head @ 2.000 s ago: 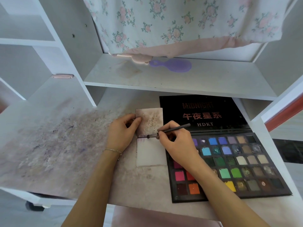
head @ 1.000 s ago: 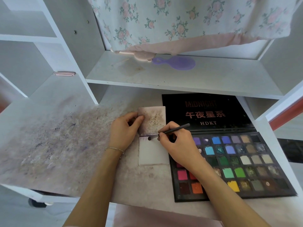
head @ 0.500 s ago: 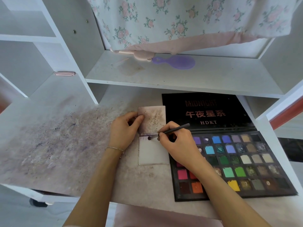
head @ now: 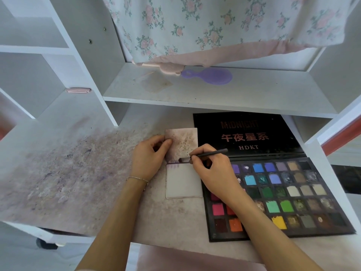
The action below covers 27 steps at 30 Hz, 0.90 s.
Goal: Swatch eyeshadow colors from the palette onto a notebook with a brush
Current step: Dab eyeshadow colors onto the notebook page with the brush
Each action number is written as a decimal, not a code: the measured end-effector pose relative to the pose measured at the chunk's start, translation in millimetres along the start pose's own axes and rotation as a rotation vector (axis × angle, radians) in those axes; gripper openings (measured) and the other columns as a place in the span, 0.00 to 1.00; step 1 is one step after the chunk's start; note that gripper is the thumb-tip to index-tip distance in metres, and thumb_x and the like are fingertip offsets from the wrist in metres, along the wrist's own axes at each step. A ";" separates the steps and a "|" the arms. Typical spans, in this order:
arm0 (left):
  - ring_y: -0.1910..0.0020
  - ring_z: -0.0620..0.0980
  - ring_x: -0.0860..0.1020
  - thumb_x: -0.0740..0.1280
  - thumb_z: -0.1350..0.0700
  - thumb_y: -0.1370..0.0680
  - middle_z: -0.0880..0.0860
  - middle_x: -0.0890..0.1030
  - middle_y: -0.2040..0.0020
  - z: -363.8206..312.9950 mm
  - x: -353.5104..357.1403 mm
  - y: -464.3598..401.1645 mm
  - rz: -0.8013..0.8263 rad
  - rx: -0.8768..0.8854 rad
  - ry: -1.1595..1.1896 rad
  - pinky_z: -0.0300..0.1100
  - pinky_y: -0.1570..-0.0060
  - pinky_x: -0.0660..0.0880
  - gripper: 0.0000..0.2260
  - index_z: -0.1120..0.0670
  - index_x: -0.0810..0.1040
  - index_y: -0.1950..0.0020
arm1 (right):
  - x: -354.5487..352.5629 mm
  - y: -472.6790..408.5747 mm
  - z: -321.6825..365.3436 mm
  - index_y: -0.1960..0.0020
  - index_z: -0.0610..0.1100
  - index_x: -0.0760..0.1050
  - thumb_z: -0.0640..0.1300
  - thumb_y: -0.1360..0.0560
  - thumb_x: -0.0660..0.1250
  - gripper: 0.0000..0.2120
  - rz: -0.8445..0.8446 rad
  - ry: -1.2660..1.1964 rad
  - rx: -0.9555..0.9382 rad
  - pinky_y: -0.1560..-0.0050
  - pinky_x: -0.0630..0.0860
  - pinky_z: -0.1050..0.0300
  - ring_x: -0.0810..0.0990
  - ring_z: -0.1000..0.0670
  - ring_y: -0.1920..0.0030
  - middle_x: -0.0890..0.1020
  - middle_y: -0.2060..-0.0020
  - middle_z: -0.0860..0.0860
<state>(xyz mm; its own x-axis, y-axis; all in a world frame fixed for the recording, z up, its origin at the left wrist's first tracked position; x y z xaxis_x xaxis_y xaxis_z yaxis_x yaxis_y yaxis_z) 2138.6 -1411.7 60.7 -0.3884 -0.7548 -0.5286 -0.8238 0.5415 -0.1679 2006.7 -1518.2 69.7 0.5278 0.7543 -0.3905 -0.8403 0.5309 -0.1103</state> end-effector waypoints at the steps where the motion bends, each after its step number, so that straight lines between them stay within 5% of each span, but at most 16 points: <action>1: 0.58 0.50 0.80 0.66 0.54 0.25 0.52 0.83 0.58 -0.2 0.2 -0.2 0.001 0.000 0.001 0.51 0.54 0.77 0.06 0.53 0.82 0.53 | -2.9 0.0 -0.2 0.59 0.54 0.73 0.39 0.26 0.64 0.09 -0.025 -0.040 0.007 0.59 0.77 0.63 0.79 0.55 0.59 0.80 0.62 0.52; 8: 0.58 0.50 0.80 0.66 0.54 0.25 0.52 0.83 0.58 0.3 -1.1 -1.4 -0.005 0.000 -0.007 0.50 0.54 0.77 0.06 0.53 0.82 0.53 | -17.1 2.1 4.6 0.58 0.49 0.78 0.34 0.26 0.63 0.12 -0.096 -0.319 0.027 0.58 0.77 0.66 0.82 0.57 0.61 0.82 0.68 0.53; 19: 0.57 0.51 0.80 0.66 0.56 0.25 0.50 0.82 0.59 4.9 -3.4 -2.2 -0.018 0.001 0.027 0.45 0.54 0.76 0.05 0.52 0.81 0.53 | -86.8 39.3 -8.8 0.57 0.49 0.75 0.34 0.24 0.60 0.12 -0.306 -0.206 0.002 0.66 0.73 0.71 0.77 0.61 0.66 0.80 0.68 0.56; 27: 0.56 0.52 0.79 0.66 0.56 0.25 0.51 0.82 0.58 1.2 -1.8 -1.7 -0.028 0.026 0.011 0.44 0.53 0.75 0.06 0.55 0.82 0.51 | -132.9 66.9 -36.6 0.57 0.55 0.69 0.35 0.25 0.62 0.14 -0.418 -0.044 0.071 0.69 0.74 0.72 0.78 0.66 0.55 0.78 0.58 0.56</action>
<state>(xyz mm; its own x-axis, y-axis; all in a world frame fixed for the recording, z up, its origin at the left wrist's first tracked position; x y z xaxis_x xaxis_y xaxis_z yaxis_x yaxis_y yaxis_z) 2141.2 -1410.8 60.9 -0.3695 -0.7739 -0.5144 -0.8235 0.5292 -0.2046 1875.8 -1597.0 80.7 0.8274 0.4831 -0.2863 -0.5428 0.8188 -0.1870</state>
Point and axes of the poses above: each hand's wrist, its own y-axis away from the middle knuckle, its own x-axis out of the palm, z = x × y, the point moved 7 cm from there along -y, towards the middle knuckle
